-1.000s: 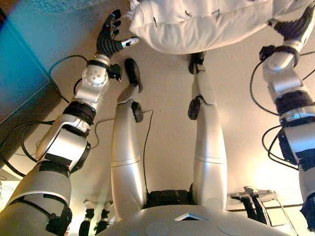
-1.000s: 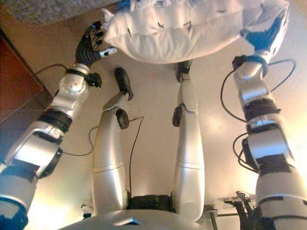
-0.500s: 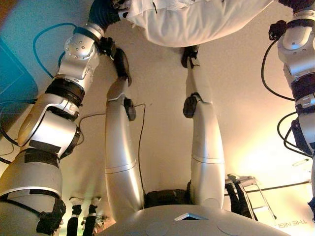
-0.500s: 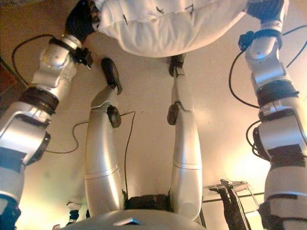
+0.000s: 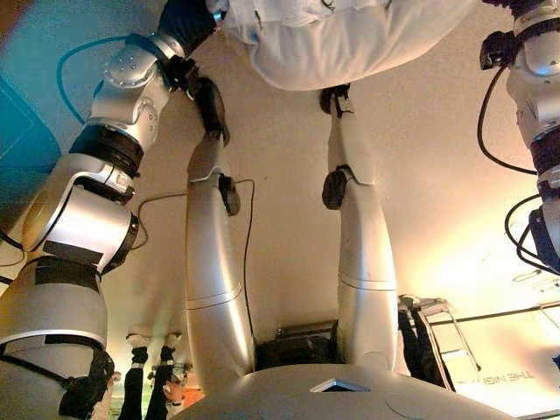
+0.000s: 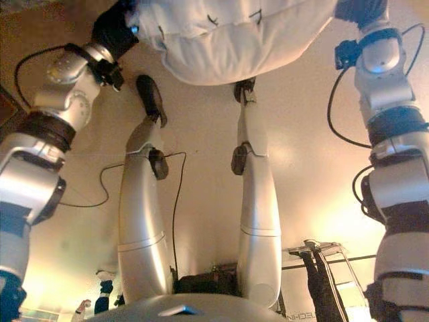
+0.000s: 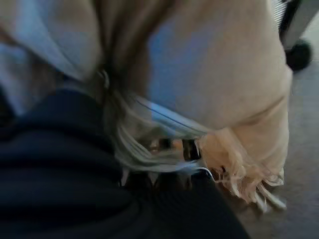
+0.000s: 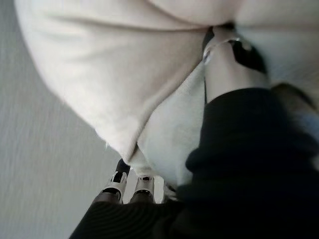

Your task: Pick up the cushion and take it to the sofa

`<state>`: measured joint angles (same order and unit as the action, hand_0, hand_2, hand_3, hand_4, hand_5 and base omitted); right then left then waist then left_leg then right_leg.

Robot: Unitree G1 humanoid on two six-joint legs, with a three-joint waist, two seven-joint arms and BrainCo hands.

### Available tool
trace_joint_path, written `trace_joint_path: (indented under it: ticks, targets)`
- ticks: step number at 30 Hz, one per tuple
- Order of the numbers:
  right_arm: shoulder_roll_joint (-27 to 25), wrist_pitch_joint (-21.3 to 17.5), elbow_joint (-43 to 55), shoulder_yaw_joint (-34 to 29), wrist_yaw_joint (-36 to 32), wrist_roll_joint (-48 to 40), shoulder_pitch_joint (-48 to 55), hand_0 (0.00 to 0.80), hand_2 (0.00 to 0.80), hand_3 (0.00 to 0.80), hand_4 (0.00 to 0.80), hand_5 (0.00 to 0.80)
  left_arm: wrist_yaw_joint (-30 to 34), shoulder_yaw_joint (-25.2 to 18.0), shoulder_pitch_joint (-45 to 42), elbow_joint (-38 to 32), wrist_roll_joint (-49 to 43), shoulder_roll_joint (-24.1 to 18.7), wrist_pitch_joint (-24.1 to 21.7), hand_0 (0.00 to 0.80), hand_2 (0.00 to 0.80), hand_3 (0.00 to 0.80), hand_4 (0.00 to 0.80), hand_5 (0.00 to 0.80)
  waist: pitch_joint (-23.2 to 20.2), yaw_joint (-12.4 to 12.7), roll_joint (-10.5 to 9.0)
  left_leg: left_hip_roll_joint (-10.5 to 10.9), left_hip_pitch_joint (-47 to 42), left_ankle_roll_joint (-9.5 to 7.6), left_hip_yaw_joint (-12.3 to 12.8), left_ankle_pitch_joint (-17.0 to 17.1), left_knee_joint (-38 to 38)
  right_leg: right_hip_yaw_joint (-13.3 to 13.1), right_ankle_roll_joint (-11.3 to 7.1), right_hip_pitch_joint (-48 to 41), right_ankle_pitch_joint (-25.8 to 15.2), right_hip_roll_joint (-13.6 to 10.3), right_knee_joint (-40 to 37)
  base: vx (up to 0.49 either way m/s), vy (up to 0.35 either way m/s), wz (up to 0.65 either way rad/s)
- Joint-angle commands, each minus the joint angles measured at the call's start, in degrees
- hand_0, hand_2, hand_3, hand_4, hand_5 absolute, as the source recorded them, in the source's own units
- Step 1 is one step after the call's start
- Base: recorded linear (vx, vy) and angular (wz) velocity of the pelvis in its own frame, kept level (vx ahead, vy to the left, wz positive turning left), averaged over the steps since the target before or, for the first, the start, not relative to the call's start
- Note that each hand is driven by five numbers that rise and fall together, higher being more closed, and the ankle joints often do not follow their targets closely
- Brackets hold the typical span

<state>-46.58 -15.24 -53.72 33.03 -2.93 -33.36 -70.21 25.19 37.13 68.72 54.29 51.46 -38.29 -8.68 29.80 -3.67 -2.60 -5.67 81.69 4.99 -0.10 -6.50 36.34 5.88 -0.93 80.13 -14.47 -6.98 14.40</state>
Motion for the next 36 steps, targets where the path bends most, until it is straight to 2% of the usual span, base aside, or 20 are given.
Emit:
trace_joint_path:
  ticks: [1, 5, 6, 7, 8, 9, 14, 22, 31, 36]
  targets:
    - [1.6, -3.1, 8.7, 3.9, -10.0, -5.0, -5.6, 0.000, 0.000, 0.000, 0.000, 0.000, 8.7, 0.8, 0.3, -4.8, 2.4, 1.9, 1.9, 0.800, 0.800, 0.800, 0.800, 0.800, 0.0, 1.2, 0.24, 0.8, -3.7, 2.81, -4.1, 5.9, -11.1, 1.3, -7.67, -3.8, 10.4, -2.5, 8.0, 0.000, 0.000, 0.00]
    - [1.7, -2.3, 9.5, 4.5, -13.7, -6.9, -5.1, 0.000, 0.000, 0.000, 0.000, 0.000, 9.4, 1.6, 0.3, -5.2, 3.8, 1.8, 2.7, 0.800, 0.800, 0.800, 0.800, 0.800, 0.0, 1.1, 0.47, 0.8, -3.5, 2.87, -4.0, 6.1, -10.8, 1.1, -7.72, -3.4, 10.2, -2.5, 8.3, 0.000, 0.000, 0.00]
    - [1.8, -2.0, 9.6, 4.4, -14.2, -7.2, -5.1, 0.104, 0.104, 0.104, 0.104, 0.104, 9.2, 1.7, 0.4, -5.3, 4.2, 1.8, 2.7, 0.800, 0.800, 0.800, 0.800, 0.800, 0.0, 1.1, 0.56, 0.9, -3.4, 2.88, -3.9, 6.1, -10.7, 1.0, -7.72, -3.4, 10.1, -2.5, 8.3, 0.000, 0.000, 0.00]
    - [1.9, -1.9, 9.6, 4.4, -15.0, -7.2, -5.1, 0.449, 0.449, 0.449, 0.449, 0.449, 9.0, 1.7, 0.5, -5.3, 4.5, 2.0, 2.7, 0.800, 0.800, 0.800, 0.800, 0.800, 0.0, 1.0, 0.63, 0.9, -3.4, 2.88, -3.9, 6.1, -10.7, 0.9, -7.74, -3.3, 10.1, -2.5, 8.2, 0.001, 0.017, 0.04]
    - [2.1, -1.7, 9.5, 4.5, -16.0, -7.5, -5.3, 0.700, 0.700, 0.700, 0.700, 0.700, 8.9, 1.6, 0.6, -5.1, 4.7, 2.1, 2.7, 0.800, 0.800, 0.800, 0.800, 0.800, 0.0, 1.0, 0.71, 1.0, -3.4, 2.88, -3.8, 6.2, -10.8, 0.9, -7.76, -3.3, 10.0, -2.5, 8.1, -0.005, 0.018, 0.06]
    - [2.0, -1.7, 9.3, 4.5, -16.9, -7.8, -5.4, 0.800, 0.800, 0.800, 0.800, 0.800, 8.8, 1.5, 0.6, -5.2, 4.7, 2.2, 2.7, 0.800, 0.800, 0.800, 0.800, 0.800, 0.0, 1.0, 0.77, 1.0, -3.4, 2.92, -3.8, 6.3, -10.8, 0.9, -7.82, -3.2, 9.9, -2.5, 8.1, -0.009, 0.016, 0.09]
    - [2.2, -2.2, 9.4, 4.1, -16.3, -8.8, -5.4, 0.800, 0.800, 0.800, 0.800, 0.800, 8.3, 1.5, 0.7, -5.1, 5.2, 2.4, 2.0, 0.800, 0.800, 0.800, 0.800, 0.800, 0.0, 1.1, 0.93, 1.1, -3.3, 2.96, -3.9, 6.5, -10.8, 0.8, -7.85, -3.0, 9.7, -2.6, 8.1, -0.013, 0.003, 0.07]
    - [2.5, -2.1, 10.3, 0.9, -14.1, -8.4, -1.4, 0.800, 0.800, 0.800, 0.800, 0.800, 7.6, -1.0, -2.7, -6.9, 7.8, 3.7, 0.8, 0.800, 0.800, 0.800, 0.800, 0.800, 0.0, 1.0, 0.70, 1.2, -4.7, 3.15, -4.1, 6.6, -10.6, 0.4, -7.82, -4.3, 9.3, -2.6, 8.0, -0.002, 0.000, 0.00]
    - [3.7, -6.9, 22.0, -8.3, -11.8, -7.7, 19.8, 0.800, 0.800, 0.800, 0.800, 0.800, 7.8, -4.8, -20.0, -13.3, 2.7, 7.3, -4.5, 0.800, 0.800, 0.800, 0.800, 0.800, 0.0, 1.0, -0.32, -0.3, -14.9, 2.80, -3.7, 7.0, -9.5, -0.1, -7.52, -14.0, 9.0, -3.3, 9.8, -0.010, -0.002, 0.03]
    - [7.5, -10.0, 30.3, -16.3, -11.3, -5.0, 34.0, 0.800, 0.800, 0.800, 0.800, 0.800, 7.3, -8.3, -30.3, -18.5, -0.2, 9.6, -7.4, 0.800, 0.800, 0.800, 0.800, 0.800, 0.0, 0.9, -0.88, -0.7, -26.8, 1.67, -1.1, 6.6, -11.4, 1.1, -7.68, -25.4, 9.3, -3.9, 8.4, 0.004, -0.012, 0.05]
